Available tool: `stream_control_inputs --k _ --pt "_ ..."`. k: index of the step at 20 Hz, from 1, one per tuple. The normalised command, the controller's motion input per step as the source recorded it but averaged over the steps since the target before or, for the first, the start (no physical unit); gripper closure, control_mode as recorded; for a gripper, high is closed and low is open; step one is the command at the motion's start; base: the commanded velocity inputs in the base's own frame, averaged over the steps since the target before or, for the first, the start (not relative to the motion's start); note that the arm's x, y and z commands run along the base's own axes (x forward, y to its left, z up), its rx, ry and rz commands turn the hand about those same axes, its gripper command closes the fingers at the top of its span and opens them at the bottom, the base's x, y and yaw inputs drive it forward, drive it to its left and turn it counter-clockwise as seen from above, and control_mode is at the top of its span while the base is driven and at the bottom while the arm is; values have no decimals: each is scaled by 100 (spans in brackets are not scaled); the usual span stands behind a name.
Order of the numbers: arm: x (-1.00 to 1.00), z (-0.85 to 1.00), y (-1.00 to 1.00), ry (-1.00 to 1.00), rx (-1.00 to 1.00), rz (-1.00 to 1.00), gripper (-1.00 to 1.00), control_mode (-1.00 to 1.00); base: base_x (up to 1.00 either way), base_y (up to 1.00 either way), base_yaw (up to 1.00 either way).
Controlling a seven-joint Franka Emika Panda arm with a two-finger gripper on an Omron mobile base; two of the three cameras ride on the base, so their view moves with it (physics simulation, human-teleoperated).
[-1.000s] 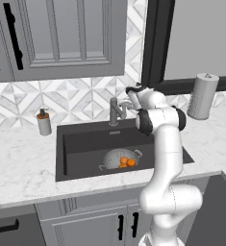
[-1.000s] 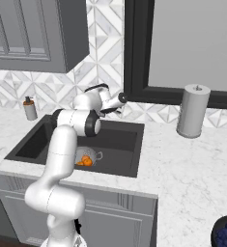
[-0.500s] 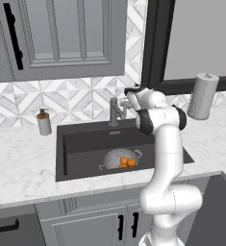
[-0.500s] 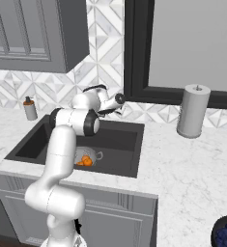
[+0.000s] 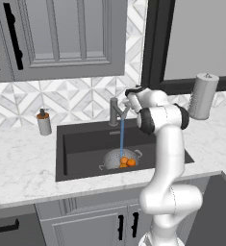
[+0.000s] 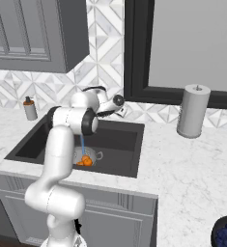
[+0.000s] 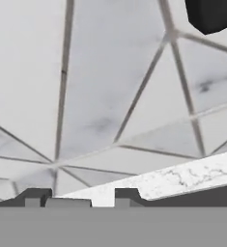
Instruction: Put the colander in the sink, put the tangerine, tangerine, tangerine in the colander, and turn on the sink faucet and pour water over the colander.
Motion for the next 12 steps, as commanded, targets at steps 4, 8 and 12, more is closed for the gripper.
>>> stream_control_inputs --k 4,8,12 --pt "-60 -23 -100 0 0 -8 100 -100 0 0 0" --pt "-57 -1 -97 0 2 -1 100 -100 0 0 0" --pt "-32 11 -76 0 7 0 100 -100 0 0 0"
